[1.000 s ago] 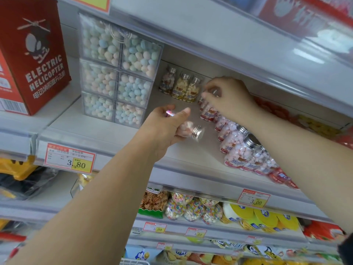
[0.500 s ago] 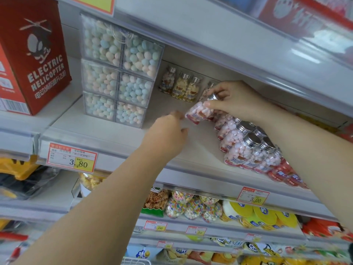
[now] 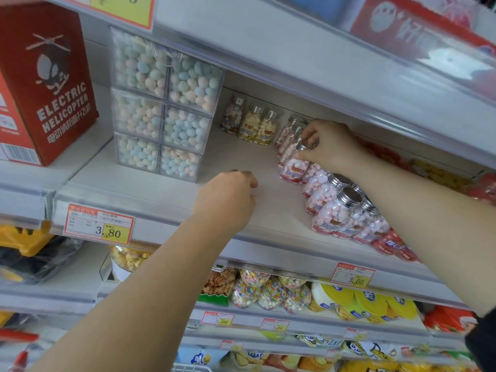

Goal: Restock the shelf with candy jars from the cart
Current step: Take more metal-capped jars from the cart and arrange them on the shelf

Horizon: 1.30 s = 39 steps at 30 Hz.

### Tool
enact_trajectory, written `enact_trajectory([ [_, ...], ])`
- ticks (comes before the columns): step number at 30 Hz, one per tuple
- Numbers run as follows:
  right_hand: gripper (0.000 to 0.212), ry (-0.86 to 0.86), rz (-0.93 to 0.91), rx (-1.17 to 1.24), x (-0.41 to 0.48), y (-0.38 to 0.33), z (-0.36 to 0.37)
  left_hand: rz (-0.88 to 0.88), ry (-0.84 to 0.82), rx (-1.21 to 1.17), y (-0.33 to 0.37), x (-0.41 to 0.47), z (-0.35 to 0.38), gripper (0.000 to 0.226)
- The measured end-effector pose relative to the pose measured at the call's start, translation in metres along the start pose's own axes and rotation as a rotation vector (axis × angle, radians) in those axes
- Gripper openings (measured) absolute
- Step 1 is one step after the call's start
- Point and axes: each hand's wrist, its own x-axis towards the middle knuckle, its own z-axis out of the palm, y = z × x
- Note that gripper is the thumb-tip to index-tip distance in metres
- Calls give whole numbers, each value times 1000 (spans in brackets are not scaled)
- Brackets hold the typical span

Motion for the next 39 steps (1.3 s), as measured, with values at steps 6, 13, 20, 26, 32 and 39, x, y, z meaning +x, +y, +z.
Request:
enact_trajectory([
  [6, 40, 22, 8, -58, 2, 3, 2, 10, 6, 17, -1, 1, 1, 32],
  [13, 41, 86, -60, -162, -16, -14, -7, 30, 50, -11, 1, -1, 1, 31],
  [20, 18, 96, -345, 53, -110, -73, 7, 339, 320, -155, -3, -74, -19, 25],
  [26, 13, -216, -234, 340, -227, -108, 88, 75, 120, -240, -88, -174, 9, 20],
  [32, 11, -729, -54, 263, -289, -102, 246, -384, -39, -232, -190, -257, 86, 22],
  [39, 20, -1046, -78, 111, -327, -90, 389, -805, -240, -235, -271, -329, 195, 28],
])
